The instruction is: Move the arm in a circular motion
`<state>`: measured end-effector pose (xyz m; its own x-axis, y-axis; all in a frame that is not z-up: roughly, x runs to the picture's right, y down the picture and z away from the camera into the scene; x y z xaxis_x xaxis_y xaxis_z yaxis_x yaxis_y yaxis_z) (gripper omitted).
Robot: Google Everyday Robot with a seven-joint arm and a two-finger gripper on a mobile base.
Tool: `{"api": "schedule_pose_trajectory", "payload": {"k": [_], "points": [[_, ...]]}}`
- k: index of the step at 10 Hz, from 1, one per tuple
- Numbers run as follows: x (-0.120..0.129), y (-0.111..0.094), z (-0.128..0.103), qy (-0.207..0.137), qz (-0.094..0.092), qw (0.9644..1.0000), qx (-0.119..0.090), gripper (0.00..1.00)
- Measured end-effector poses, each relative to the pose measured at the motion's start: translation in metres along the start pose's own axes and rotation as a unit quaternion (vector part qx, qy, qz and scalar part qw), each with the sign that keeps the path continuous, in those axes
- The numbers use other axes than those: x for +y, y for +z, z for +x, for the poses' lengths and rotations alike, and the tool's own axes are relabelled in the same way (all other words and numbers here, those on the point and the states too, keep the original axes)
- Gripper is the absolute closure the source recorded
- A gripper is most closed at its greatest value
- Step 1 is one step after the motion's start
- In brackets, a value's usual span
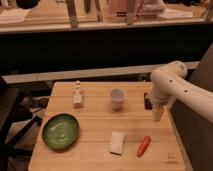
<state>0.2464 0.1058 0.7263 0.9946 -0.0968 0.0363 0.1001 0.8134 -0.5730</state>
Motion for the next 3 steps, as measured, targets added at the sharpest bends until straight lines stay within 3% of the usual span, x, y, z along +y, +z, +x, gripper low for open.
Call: {"api": "schedule_pose_trajectory", "payload": {"k": [3], "points": [[0.0006, 0.0038, -0.0079, -0.008, 0.001, 1.0000, 0.003, 0.20]]}}
